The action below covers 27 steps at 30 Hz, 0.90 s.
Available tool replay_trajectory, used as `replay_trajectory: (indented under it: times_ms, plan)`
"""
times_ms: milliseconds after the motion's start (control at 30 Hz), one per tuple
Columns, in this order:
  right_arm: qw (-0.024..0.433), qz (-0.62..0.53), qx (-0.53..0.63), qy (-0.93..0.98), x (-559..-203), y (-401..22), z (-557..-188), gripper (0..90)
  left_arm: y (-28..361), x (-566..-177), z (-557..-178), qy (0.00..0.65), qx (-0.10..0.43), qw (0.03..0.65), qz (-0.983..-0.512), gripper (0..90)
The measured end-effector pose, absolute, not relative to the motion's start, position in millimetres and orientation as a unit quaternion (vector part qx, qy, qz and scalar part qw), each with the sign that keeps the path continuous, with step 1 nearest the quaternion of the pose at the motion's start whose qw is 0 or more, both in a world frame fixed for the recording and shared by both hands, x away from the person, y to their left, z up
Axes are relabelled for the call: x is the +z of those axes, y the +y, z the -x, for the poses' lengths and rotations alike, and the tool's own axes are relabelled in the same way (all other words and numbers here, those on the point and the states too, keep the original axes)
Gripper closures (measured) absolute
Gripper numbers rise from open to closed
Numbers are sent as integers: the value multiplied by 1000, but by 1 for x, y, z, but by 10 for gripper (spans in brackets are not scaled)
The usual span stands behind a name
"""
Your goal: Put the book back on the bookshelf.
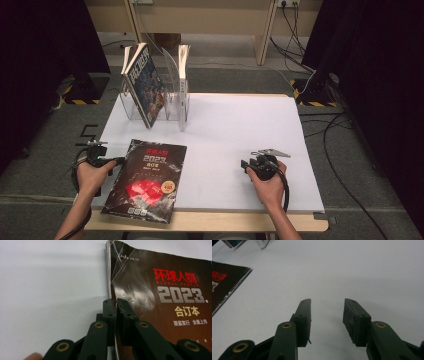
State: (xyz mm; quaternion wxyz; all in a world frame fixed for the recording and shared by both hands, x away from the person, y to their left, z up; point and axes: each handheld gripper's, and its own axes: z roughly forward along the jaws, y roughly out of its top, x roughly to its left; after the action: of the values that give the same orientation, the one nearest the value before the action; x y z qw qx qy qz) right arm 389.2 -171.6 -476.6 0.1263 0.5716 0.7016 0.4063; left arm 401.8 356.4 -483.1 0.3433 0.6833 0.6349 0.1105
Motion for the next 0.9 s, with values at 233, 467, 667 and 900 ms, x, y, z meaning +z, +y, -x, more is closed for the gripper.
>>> replay_trajectory:
  times_ms: [233, 467, 667, 900]
  plan:
    - [125, -569, 404, 705, -478, -169, -390, 584, 355, -484, -398, 636, 110, 342, -683, 845]
    - [124, -565, 403, 710, -479, -164, -392, 584, 346, -484, -390, 637, 92, 346, -683, 841]
    - [125, -563, 404, 711, -479, -162, -393, 584, 335, -484, -386, 638, 93, 346, -681, 840]
    - [123, -564, 400, 712, -479, -164, -392, 584, 339, -485, -383, 639, 68, 357, -678, 819]
